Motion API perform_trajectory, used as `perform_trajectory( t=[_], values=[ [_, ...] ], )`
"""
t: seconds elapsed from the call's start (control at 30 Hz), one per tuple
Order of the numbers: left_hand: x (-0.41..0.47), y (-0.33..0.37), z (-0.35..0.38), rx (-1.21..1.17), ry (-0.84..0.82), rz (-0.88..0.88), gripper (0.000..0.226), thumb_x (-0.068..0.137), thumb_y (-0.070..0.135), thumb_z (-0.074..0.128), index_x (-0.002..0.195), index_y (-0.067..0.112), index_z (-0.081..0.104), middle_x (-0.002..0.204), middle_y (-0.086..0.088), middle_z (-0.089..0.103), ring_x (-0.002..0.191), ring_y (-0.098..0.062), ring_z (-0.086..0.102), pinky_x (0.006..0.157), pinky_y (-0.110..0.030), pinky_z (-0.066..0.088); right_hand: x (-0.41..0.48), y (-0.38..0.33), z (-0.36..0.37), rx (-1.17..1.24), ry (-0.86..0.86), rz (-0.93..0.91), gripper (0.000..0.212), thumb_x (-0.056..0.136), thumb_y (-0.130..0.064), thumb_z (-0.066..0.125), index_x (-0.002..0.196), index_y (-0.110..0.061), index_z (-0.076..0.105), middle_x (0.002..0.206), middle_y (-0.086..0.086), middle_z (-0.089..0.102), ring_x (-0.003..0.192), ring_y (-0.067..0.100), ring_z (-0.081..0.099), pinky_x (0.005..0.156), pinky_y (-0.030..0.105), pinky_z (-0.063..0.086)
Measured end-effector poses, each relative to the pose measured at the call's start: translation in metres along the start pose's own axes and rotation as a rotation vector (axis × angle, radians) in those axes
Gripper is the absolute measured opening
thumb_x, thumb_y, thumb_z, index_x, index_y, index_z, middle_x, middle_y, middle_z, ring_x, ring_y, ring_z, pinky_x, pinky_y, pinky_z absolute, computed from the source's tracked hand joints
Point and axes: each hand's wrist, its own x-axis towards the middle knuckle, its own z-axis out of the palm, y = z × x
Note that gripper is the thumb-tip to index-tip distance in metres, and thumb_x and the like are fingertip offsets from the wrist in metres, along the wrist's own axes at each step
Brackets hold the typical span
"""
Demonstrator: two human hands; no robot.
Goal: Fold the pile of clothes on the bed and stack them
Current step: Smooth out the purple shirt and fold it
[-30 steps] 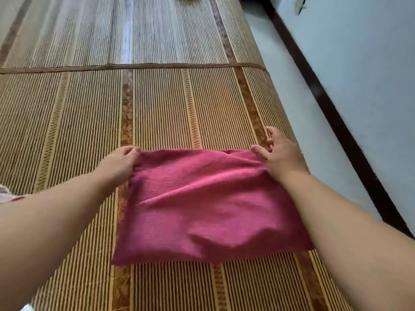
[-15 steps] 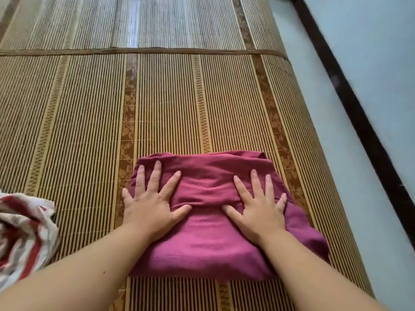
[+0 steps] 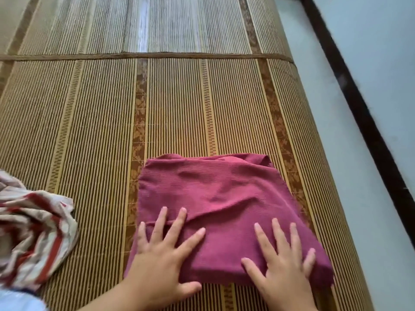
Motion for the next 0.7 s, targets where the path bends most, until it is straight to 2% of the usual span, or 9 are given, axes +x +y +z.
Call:
perform_trajectory(
  t=[0.17, 0.27, 0.3, 0.37, 0.43, 0.47, 0.5, 0.6, 0.7],
  values=[
    [0.001, 0.000, 0.015, -0.022, -0.072, -0.032, 0.119, 0.010, 0.078, 0.071, 0.124, 0.046, 0.060, 0.137, -0.015, 0.054, 0.125, -0.041, 0.036, 0.072, -0.074, 0.044, 0.009, -0.009, 0.024, 0.000, -0.093, 0.051, 0.109, 0.045, -0.088, 0.027, 0.137, -0.053, -0.019, 0.148, -0.012, -0.038, 0.134, 0.022, -0.041, 0.108, 0.069, -0.006],
    [0.017, -0.007, 0.015, -0.034, -0.028, -0.033, 0.122, 0.011, 0.079, 0.072, 0.127, 0.045, 0.056, 0.142, -0.016, 0.047, 0.127, -0.044, 0.036, 0.074, -0.077, 0.042, 0.035, -0.010, 0.012, 0.021, -0.031, -0.083, 0.123, 0.036, -0.084, 0.043, 0.148, -0.041, 0.019, 0.161, 0.002, 0.008, 0.142, 0.031, 0.000, 0.095, 0.078, 0.013],
    [0.025, -0.012, 0.014, -0.032, -0.008, -0.043, 0.123, 0.013, 0.079, 0.072, 0.129, 0.045, 0.053, 0.145, -0.016, 0.043, 0.128, -0.045, 0.035, 0.075, -0.077, 0.040, 0.047, -0.010, 0.006, 0.023, -0.007, -0.151, 0.119, 0.036, -0.085, 0.044, 0.146, -0.043, 0.023, 0.159, 0.001, 0.013, 0.142, 0.031, 0.004, 0.093, 0.077, 0.013],
    [0.048, -0.025, 0.006, -0.022, 0.048, -0.077, 0.123, 0.022, 0.080, 0.073, 0.136, 0.046, 0.044, 0.152, -0.017, 0.032, 0.131, -0.049, 0.033, 0.080, -0.078, 0.035, 0.083, -0.014, -0.009, 0.000, 0.015, -0.210, 0.119, 0.041, -0.089, 0.045, 0.144, -0.056, -0.005, 0.160, -0.009, -0.013, 0.143, 0.024, -0.023, 0.100, 0.074, 0.000],
    [0.085, -0.045, -0.009, 0.039, 0.178, -0.123, 0.118, 0.044, 0.083, 0.066, 0.145, 0.055, 0.011, 0.161, -0.013, -0.005, 0.140, -0.052, 0.011, 0.092, -0.080, 0.022, 0.130, -0.022, -0.028, -0.084, 0.052, -0.226, 0.111, 0.052, -0.090, 0.045, 0.134, -0.061, -0.024, 0.154, -0.012, -0.030, 0.135, 0.020, -0.040, 0.105, 0.070, -0.011],
    [0.108, -0.058, -0.016, 0.059, 0.251, -0.147, 0.113, 0.056, 0.084, 0.058, 0.142, 0.058, -0.010, 0.155, -0.008, -0.031, 0.141, -0.049, -0.009, 0.098, -0.079, 0.011, 0.156, -0.031, -0.041, -0.127, 0.095, -0.217, 0.106, 0.059, -0.088, 0.044, 0.137, -0.059, -0.023, 0.156, -0.010, -0.027, 0.137, 0.022, -0.037, 0.105, 0.069, -0.012],
    [0.132, -0.069, -0.025, 0.071, 0.265, -0.201, 0.108, 0.064, 0.083, 0.052, 0.139, 0.057, -0.021, 0.147, -0.003, -0.046, 0.138, -0.044, -0.024, 0.102, -0.076, 0.003, 0.182, -0.041, -0.055, -0.154, 0.139, -0.202, 0.099, 0.067, -0.084, 0.042, 0.142, -0.056, -0.016, 0.158, -0.007, -0.021, 0.140, 0.025, -0.030, 0.105, 0.068, -0.011],
    [0.192, -0.090, -0.065, -0.052, 0.320, -0.423, 0.094, 0.076, 0.072, 0.053, 0.142, 0.055, -0.012, 0.146, -0.002, -0.044, 0.137, -0.041, -0.030, 0.105, -0.071, -0.005, 0.241, -0.074, -0.092, -0.193, 0.241, -0.139, 0.068, 0.091, -0.062, 0.040, 0.148, -0.048, 0.006, 0.161, -0.001, -0.006, 0.145, 0.032, -0.012, 0.106, 0.071, -0.005],
    [0.226, -0.100, -0.089, -0.325, 0.281, -0.635, 0.083, 0.085, 0.058, 0.058, 0.144, 0.055, -0.001, 0.153, -0.006, -0.034, 0.141, -0.045, -0.021, 0.109, -0.068, 0.003, 0.272, -0.093, -0.110, -0.170, 0.178, -0.055, 0.058, 0.099, -0.047, 0.035, 0.149, -0.044, 0.006, 0.162, -0.001, -0.002, 0.147, 0.032, -0.003, 0.106, 0.071, 0.000]
  ],
)
